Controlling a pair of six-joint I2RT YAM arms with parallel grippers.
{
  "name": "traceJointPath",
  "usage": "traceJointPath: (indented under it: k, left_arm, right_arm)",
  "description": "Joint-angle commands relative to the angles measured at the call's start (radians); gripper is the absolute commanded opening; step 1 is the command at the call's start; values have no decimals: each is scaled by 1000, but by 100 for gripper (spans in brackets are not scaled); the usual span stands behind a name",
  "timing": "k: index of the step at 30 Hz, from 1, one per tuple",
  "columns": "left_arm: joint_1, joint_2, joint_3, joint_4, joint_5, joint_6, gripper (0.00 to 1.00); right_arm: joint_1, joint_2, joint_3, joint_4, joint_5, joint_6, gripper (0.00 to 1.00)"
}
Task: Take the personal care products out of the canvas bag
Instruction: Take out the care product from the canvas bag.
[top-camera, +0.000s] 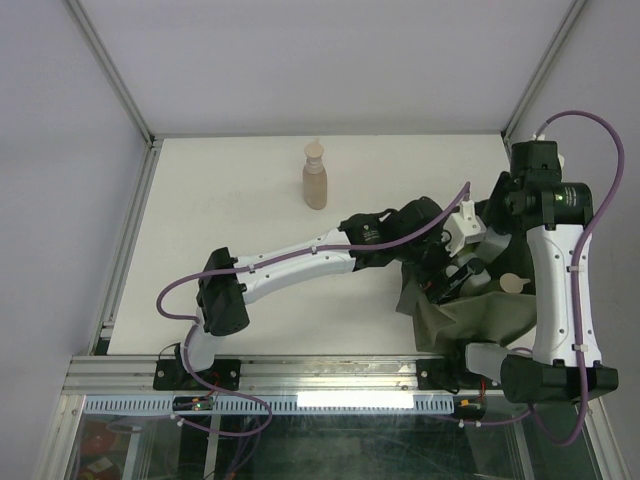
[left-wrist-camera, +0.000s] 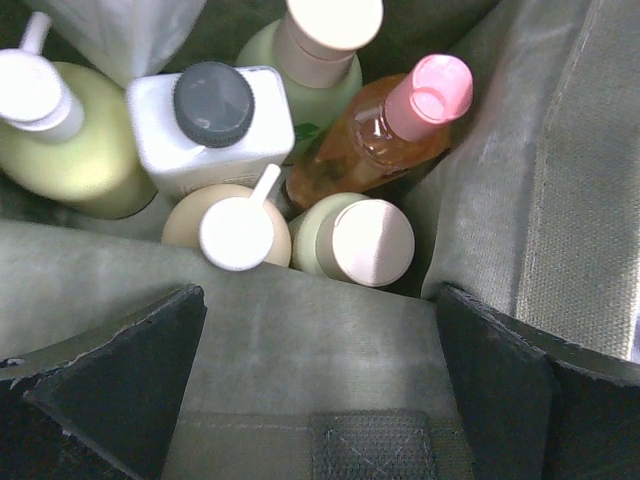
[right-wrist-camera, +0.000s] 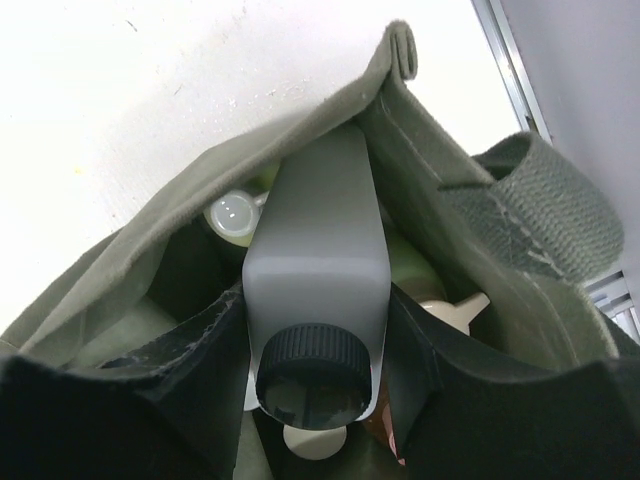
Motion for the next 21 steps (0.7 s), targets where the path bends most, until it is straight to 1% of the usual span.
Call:
traceJointPath:
  k: [1,5,10,14,21]
  left_arm:
    - [7,-118,45,18,-82,-52,99]
    - [7,-157,25,28,-137,-69,99]
    - [8,-177,13,37,-185,-81,99]
    - [8,-196,2,42,-221,-91,99]
    - [15,-254,-64,72,-299,-97,99]
  right_arm:
    - [9,-42,116,10,-50,47,0]
    - [9,-60,137,-1,-122,28,0]
    - [9,-80,117,17,-136,15,0]
    - [9,-83,159,0,-158,17,0]
    - [9,-114,207,-24,-203,19,0]
